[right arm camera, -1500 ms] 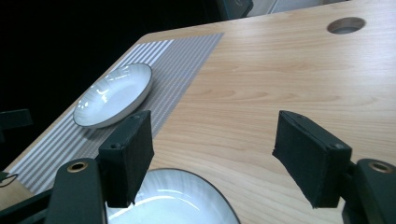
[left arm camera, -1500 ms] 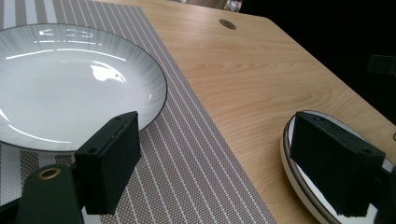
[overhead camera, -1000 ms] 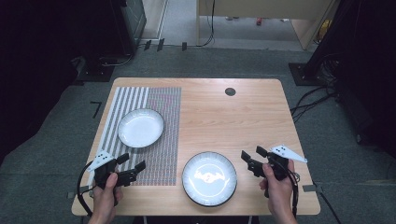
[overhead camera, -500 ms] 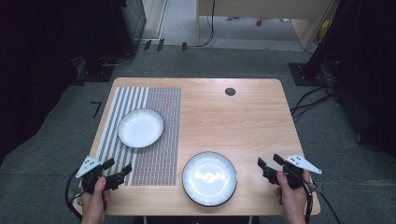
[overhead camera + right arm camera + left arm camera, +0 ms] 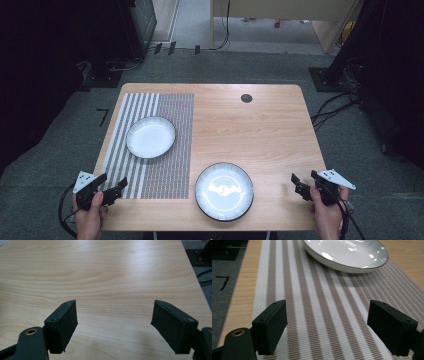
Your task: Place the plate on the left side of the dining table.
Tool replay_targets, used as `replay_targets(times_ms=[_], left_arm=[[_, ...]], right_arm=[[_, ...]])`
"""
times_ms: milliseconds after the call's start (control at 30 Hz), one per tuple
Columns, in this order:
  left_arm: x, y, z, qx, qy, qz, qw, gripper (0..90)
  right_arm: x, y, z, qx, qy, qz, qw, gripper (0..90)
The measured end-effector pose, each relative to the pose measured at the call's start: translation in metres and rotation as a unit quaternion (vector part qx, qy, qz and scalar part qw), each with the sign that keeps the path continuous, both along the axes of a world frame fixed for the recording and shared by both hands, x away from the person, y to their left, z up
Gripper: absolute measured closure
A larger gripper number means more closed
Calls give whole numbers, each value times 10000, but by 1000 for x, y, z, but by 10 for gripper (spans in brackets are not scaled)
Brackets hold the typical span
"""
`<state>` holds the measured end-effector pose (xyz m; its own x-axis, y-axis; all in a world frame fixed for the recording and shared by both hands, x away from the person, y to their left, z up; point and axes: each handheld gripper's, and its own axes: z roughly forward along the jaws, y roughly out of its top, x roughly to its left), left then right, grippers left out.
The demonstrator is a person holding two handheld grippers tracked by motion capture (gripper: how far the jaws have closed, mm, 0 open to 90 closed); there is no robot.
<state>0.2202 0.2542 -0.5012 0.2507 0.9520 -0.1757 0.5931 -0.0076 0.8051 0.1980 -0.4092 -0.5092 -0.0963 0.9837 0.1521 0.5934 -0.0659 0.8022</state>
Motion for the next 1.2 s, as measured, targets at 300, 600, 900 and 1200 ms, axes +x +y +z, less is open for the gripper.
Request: replay_targets(times_ms=[300,600,900,1200], left_arm=[[0,9,-2,364,86,150,9992,163],[2,11,-8,501,304,100,9982,163],[5,5,-13,760,473,62,9960,163],[4,0,-15,1033,427,78,9937,159]], right_arm=[[-1,-16,-6,-563,149,-382,9976,196],[-1,-20,-13,-570,260,-433,9971,210],[2,-13,-15,-911,433,-336,9943,209],[3,-15,-16,-657,529,-139,9963,185]])
